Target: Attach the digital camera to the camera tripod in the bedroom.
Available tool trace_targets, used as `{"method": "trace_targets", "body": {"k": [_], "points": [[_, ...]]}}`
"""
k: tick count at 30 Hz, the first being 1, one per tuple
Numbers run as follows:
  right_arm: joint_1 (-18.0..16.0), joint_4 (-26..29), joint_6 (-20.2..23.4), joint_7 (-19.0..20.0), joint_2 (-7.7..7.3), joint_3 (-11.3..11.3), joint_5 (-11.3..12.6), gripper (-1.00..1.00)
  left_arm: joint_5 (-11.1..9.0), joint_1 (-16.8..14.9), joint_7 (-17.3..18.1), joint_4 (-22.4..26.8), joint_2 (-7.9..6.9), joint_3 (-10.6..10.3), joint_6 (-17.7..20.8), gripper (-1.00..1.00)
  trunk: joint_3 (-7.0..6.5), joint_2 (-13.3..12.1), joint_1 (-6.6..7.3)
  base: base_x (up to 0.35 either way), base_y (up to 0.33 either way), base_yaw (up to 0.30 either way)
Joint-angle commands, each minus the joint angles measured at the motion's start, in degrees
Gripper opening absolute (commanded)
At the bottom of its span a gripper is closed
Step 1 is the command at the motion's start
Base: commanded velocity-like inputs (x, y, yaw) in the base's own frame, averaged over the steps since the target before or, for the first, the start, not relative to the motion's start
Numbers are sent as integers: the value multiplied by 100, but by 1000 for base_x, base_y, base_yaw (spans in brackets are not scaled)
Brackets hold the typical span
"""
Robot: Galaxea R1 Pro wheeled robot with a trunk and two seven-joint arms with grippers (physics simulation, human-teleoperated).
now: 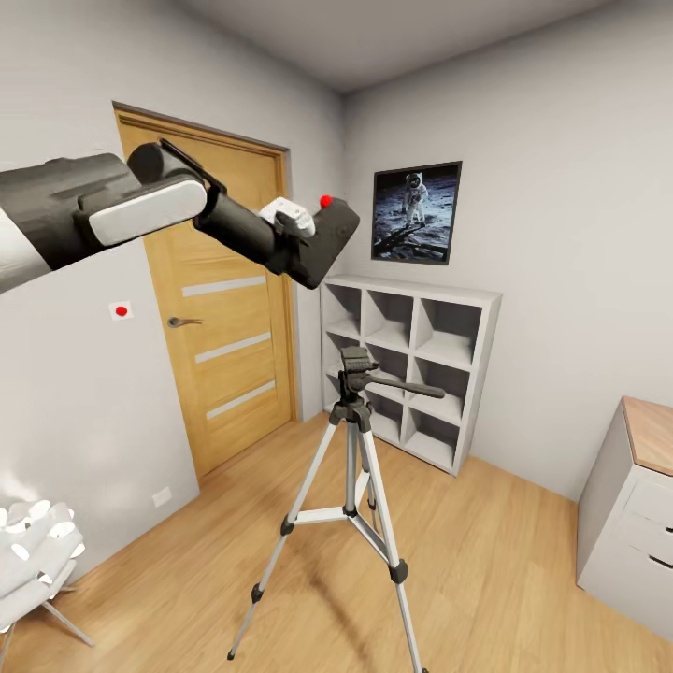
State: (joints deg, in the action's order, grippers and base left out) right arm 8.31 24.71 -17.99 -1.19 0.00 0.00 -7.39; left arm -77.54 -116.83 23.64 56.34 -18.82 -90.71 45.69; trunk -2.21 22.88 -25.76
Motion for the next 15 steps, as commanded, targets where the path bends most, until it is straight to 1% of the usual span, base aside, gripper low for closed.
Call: {"method": "trace_targets", "body": {"k": [1, 2, 3, 4, 5, 7, 8, 9, 10, 11, 13, 14, 15], "points": [[4, 8, -3, -12, 0, -1, -43, 100, 338, -7, 68, -9, 46, -23, 8, -100, 1, 4, -2, 0, 0, 0], [4, 8, -3, -12, 0, -2, -43, 100, 676, -7, 97, -46, 99, -31, 25, -100, 1, 4, -2, 0, 0, 0], [4, 8, -3, -12, 0, -2, -43, 100, 836, -7, 113, -77, 125, -33, 48, -100, 1, 4, -2, 0, 0, 0], [4, 8, -3, -12, 0, -1, -42, 100, 1143, -7, 160, -163, 164, -35, 154, -100, 1, 4, -2, 0, 0, 0], [4, 8, -3, -12, 0, -1, -41, 100, 1537, -7, 280, -266, 200, -32, 421, -100, 1, 4, -2, 0, 0, 0], [4, 8, -3, -12, 0, 0, -42, 100, 2028, -8, 468, -332, 243, -25, 738, -100, 1, 4, -2, 0, 0, 0], [4, 8, -3, -12, 0, 0, -43, 100, 2155, -8, 500, -341, 262, -24, 788, -100, 1, 4, -2, 0, 0, 0], [4, 8, -3, -12, 0, 0, -43, 100, 2409, -7, 546, -354, 295, -21, 859, -100, 1, 4, -2, 0, 0, 0], [4, 8, -3, -12, 0, 0, -43, 100, 2530, -7, 564, -359, 308, -21, 884, -100, 1, 4, -2, 0, 0, 0], [4, 8, -3, -12, 0, 0, -43, 100, 2741, -10, 595, -366, 329, -15, 925, -100, 1, 4, -2, 0, 0, 0], [4, 8, -3, -12, 0, 0, -43, 100, 2940, -13, 695, -372, 349, 9, 963, -100, 1, 4, -2, 0, 0, 0], [4, 9, -3, -12, 0, 0, -43, 100, 3015, -14, 825, -374, 352, 44, 976, -100, 1, 4, -2, 0, 0, 0], [4, 11, -3, -12, 0, 0, -43, 100, 3043, -14, 916, -375, 351, 74, 980, -100, 1, 4, -2, 0, 0, 0]]}}
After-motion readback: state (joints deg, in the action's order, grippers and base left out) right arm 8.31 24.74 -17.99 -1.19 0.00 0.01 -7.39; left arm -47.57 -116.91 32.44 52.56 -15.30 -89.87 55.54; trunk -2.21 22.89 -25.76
